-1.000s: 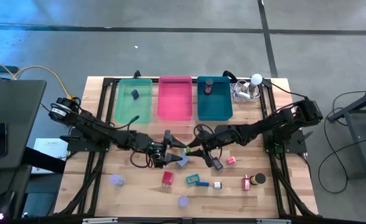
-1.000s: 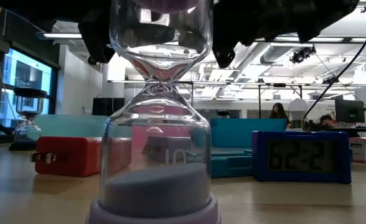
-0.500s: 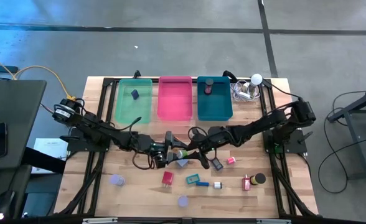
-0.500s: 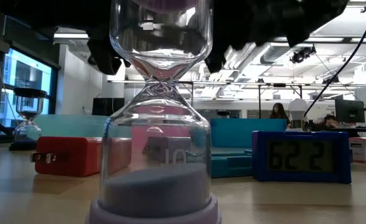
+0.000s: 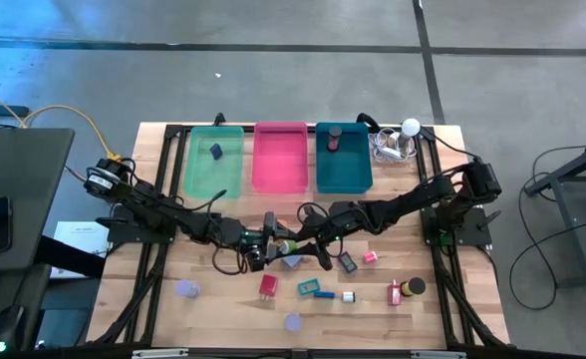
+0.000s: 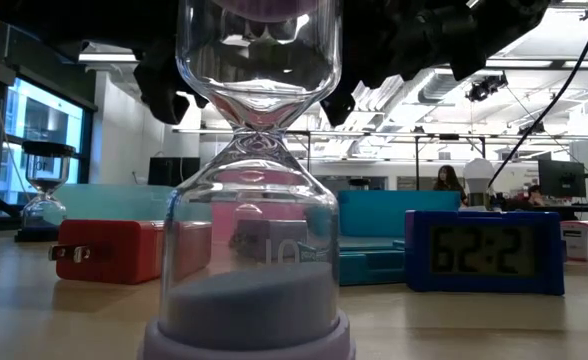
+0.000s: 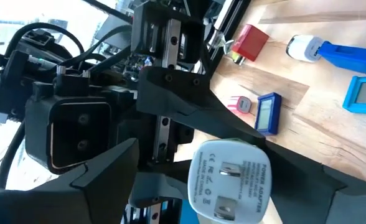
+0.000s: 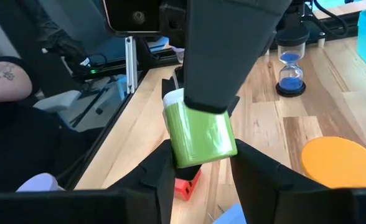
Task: Pick & Place Office items
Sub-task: Put the green adapter into the red bin
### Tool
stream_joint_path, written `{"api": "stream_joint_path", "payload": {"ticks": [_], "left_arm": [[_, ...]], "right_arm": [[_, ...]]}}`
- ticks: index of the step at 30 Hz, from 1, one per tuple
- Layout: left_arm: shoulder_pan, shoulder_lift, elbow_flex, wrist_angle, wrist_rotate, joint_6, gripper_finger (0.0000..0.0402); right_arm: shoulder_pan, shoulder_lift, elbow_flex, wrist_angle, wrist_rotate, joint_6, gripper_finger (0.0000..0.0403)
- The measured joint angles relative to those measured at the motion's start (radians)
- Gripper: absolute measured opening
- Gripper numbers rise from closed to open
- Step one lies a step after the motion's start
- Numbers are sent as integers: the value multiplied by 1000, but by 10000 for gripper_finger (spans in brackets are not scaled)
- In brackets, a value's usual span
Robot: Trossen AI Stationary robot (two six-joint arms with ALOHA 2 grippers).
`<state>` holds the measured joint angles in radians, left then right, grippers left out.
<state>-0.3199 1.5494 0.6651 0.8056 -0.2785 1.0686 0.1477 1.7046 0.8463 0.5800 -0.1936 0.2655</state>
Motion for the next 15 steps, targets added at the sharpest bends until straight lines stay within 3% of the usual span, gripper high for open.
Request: {"api": "stream_joint_path", "payload": {"ticks": [15], "left_arm": [[-7, 0, 0, -34, -20, 16, 231]], "right_arm": [[-1, 0, 0, -8, 14, 3, 124]]}}
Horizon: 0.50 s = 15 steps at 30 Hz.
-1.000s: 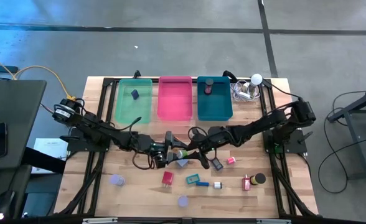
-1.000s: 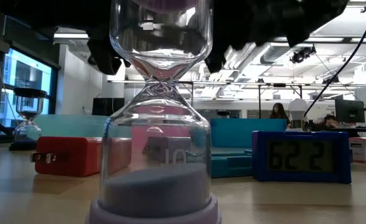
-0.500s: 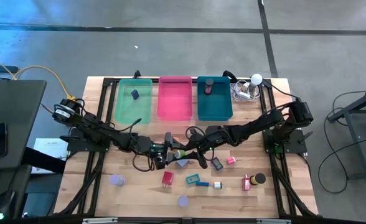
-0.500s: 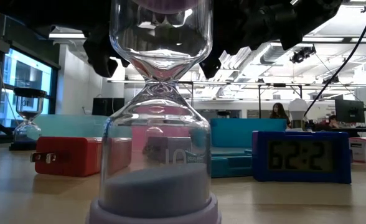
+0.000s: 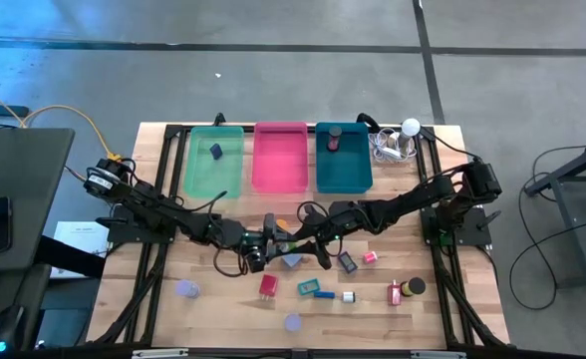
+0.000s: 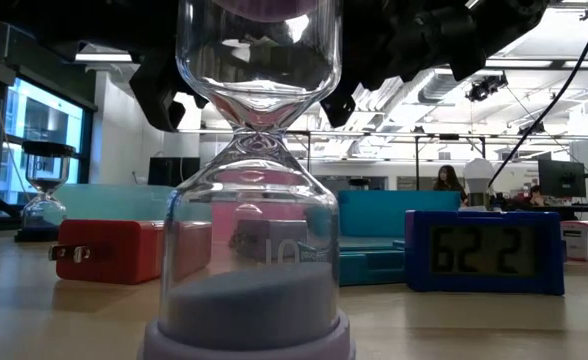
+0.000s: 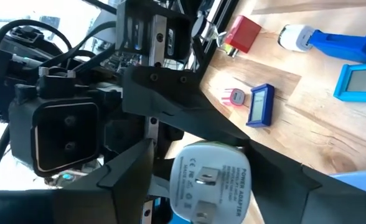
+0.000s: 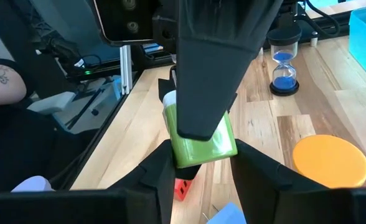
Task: Pick & Place Office items
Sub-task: Put the green adapter into the red bin
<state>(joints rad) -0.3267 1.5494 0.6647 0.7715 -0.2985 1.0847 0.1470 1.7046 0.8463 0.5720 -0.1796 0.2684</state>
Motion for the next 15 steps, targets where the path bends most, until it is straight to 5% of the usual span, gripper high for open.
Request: {"api": "stream_joint_path", "payload": {"ticks": [10, 15], "left_arm": [[-1, 0, 0, -25, -15, 0, 128], [0, -1, 0, -43, -22, -5, 126]], "right_arm": [[0, 0, 0, -3, 12, -1, 127], [1, 0, 0, -8, 42, -1, 139]]}}
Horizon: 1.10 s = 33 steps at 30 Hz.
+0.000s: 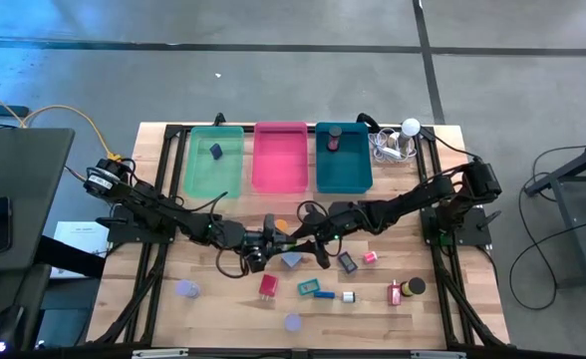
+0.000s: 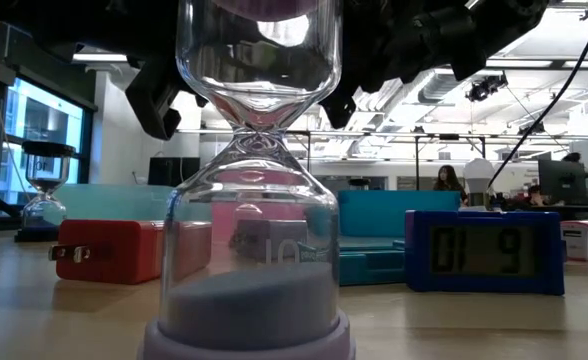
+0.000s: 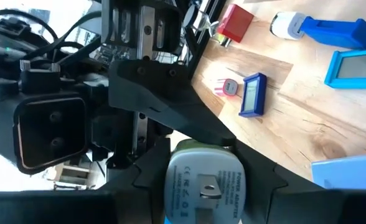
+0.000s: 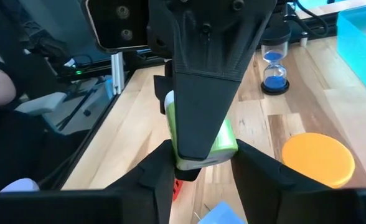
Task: Pick & Place Office items
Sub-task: Put the green adapter into the red bin
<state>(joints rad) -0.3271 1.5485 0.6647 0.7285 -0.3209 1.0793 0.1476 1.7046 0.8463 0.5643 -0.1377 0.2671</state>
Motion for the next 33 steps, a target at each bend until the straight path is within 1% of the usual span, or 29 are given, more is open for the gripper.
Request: {"api": "stream_joint_path", "payload": {"ticks": [3, 6, 10, 16, 20, 23, 33], "left_arm": [[-3, -1, 0, -12, -29, -3, 126], [-5, -1, 0, -16, -61, -6, 126], [-5, -11, 0, -33, -60, -84, 126], [-5, -64, 0, -110, -50, -135, 126], [-5, -96, 0, -136, -50, -174, 126], [-5, -105, 0, -165, -50, -194, 126], [8, -106, 0, -197, -52, -243, 127]], "right_arm": [[1, 0, 0, -3, 64, 17, 163], [1, 0, 0, -5, 106, 42, 196], [2, -3, 0, -16, 155, 28, 241], [1, -48, 0, -85, 168, -5, 287], [4, -85, -2, -136, 170, -10, 303], [5, -122, -1, -184, 200, -10, 307], [7, -233, -1, -362, 402, -1, 303]]}}
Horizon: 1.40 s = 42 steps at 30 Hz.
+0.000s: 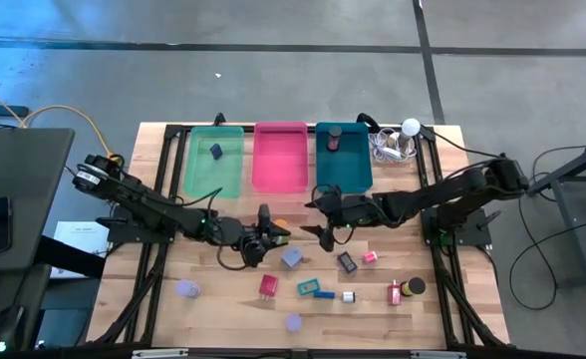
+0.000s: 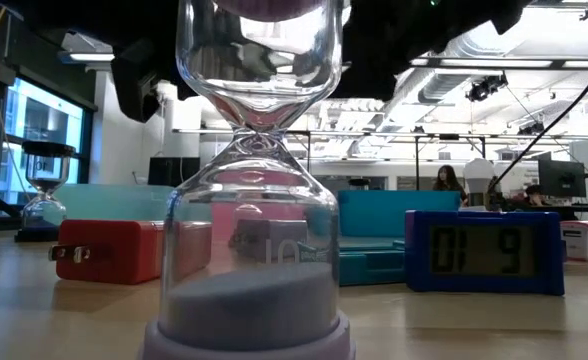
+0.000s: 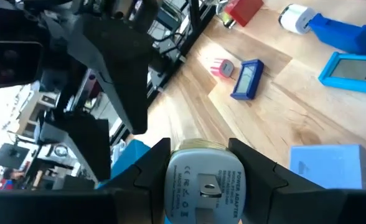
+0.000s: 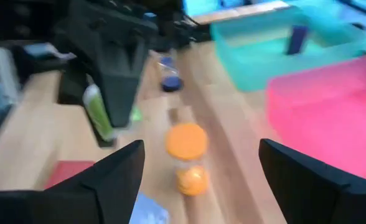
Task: Pick & Place Office items
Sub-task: Put the green adapter into the red bin
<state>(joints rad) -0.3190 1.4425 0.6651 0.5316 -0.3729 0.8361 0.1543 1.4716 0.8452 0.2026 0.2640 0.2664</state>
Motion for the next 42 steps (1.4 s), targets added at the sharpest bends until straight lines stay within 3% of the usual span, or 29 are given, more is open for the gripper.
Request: {"api": "stream_joint_path", "payload": {"ticks": [8, 13, 18, 21, 28, 37, 42], "left_arm": [[64, -98, 0, -193, 49, -147, 127], [142, -237, 0, -302, 173, -282, 127], [266, -333, 10, -344, 177, -259, 127], [404, -332, 91, -443, 186, -278, 127], [707, -163, 329, -645, 376, -388, 127], [885, 207, 693, -1054, 506, -383, 127], [952, 343, 816, -1135, 523, -381, 127]], "right_arm": [[3, -37, 1, -132, 201, 77, 303], [3, -33, 0, -146, 209, 100, 303], [3, -27, 0, -144, 209, 100, 303], [0, -27, 0, -141, 209, 100, 303], [-6, -27, 0, -113, 209, 78, 303], [-13, -27, 0, -109, 206, 63, 303], [-12, -27, 0, -109, 206, 44, 303]]}}
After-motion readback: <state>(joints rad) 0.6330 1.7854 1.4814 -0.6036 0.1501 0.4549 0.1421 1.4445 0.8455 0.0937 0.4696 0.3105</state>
